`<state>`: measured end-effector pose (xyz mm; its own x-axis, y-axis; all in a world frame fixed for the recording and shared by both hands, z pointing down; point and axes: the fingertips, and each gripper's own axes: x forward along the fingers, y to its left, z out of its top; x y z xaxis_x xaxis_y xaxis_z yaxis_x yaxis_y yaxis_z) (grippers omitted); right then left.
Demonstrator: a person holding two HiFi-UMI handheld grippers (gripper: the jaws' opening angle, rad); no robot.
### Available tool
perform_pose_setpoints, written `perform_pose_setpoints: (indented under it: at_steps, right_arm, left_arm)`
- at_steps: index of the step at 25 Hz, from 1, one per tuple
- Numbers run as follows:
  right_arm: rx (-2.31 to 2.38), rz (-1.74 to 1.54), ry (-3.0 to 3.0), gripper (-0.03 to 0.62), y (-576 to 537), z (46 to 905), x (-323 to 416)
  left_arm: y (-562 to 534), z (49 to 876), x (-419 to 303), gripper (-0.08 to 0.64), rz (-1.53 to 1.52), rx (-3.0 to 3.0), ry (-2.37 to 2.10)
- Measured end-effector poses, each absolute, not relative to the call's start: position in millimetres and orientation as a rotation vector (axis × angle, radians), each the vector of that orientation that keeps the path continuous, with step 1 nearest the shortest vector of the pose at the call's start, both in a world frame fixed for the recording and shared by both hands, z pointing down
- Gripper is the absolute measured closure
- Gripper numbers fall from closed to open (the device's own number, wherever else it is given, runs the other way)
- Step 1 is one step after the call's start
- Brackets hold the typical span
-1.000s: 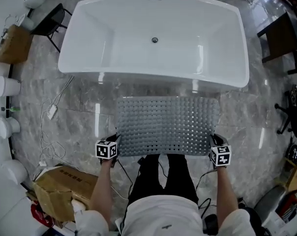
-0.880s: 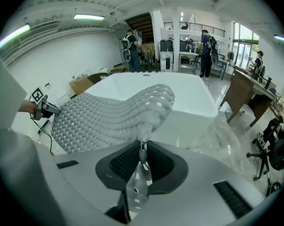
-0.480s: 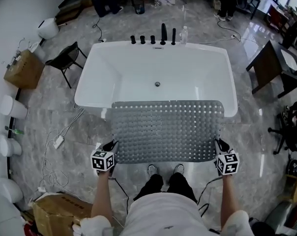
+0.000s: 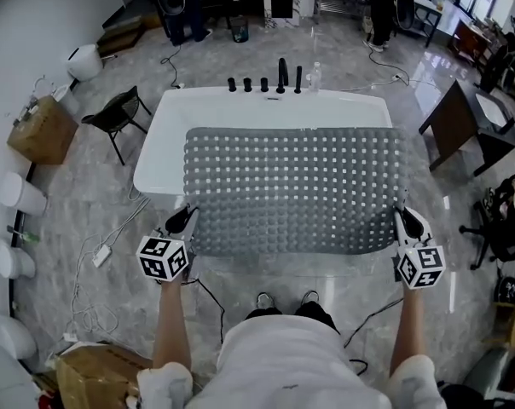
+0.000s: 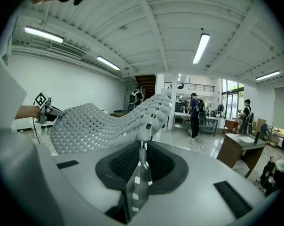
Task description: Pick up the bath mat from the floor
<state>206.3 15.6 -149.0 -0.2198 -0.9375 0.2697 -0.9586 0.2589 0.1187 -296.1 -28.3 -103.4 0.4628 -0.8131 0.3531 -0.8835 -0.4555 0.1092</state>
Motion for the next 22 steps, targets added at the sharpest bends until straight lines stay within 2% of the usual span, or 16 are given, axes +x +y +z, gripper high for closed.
perform_pose_setpoints:
  at_steps: [4,11,22]
  right_arm:
    - [1.855,-0.007,-2.296,0.548,23.3,-209.7,203.9]
    - [1.961,-0.109,-2.383,0.548,44.1,-268.4,199.4]
    - [1.968,-0.211,-2.391,0.549,64.9,-294.5,180.2]
  left_arm:
    - [-29.4,-166.4,-297.8,0.495,0.237,2.547,-1.504]
    - [-18.1,-242.7,-297.0,0.495,0.107,2.661,-1.635]
    - [-9.7,-270.0,-307.6,0.495,0.043,2.706,-1.654]
